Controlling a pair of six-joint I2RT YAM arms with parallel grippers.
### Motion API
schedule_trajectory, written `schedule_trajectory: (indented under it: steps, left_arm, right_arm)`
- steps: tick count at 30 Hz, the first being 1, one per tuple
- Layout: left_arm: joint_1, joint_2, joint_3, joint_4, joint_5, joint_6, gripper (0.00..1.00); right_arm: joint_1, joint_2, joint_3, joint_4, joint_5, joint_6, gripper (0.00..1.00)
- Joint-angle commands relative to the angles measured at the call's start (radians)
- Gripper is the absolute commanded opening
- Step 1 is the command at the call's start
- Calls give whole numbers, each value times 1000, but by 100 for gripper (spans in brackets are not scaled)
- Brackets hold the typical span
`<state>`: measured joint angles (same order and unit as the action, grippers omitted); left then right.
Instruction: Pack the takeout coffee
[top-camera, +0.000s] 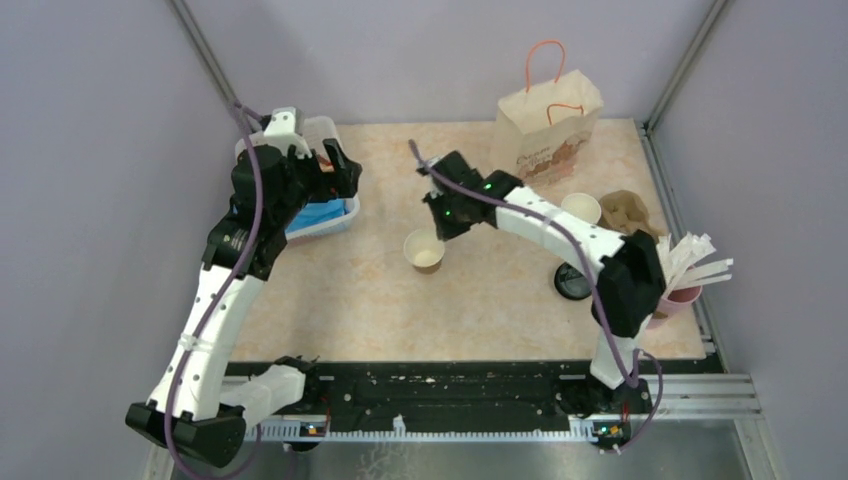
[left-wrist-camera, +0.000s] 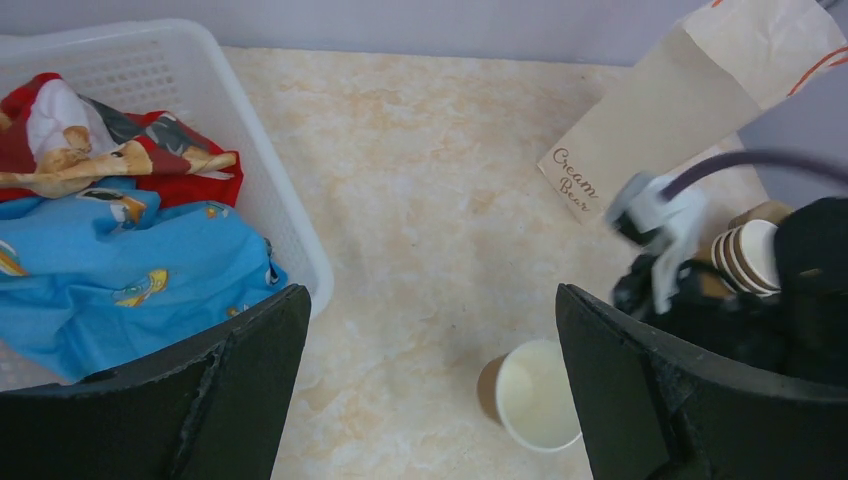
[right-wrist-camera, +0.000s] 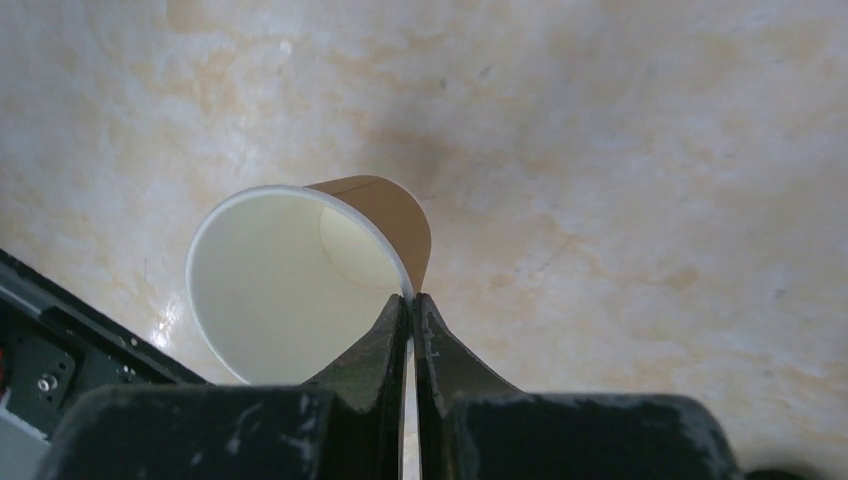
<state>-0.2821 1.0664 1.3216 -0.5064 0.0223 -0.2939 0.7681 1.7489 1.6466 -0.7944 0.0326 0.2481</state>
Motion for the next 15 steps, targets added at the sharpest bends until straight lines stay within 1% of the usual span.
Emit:
schedule_trajectory:
  steps: [1, 9, 10, 11, 14, 15]
  left_arm:
    - [2, -59, -19, -14, -80, -15, 98]
    - [1, -72, -51, -7, -42, -23, 98]
    - [1, -70, -54, -3, -38, -25, 98]
    - [1, -67, -56, -1, -35, -25, 98]
    - [0, -55, -51, 7, -27, -24, 98]
    - [1, -50, -47, 9, -28, -22, 98]
  right_arm:
    - [81, 59, -36, 130, -78, 22, 0]
    - [138, 93, -157, 189, -111, 4, 0]
    - [143, 90, -165, 189, -111, 2, 2]
    - [146, 84, -169, 185, -106, 1, 7]
    - [142, 32, -131, 119, -62, 15, 36]
    - [134, 1, -117, 84, -43, 22, 44]
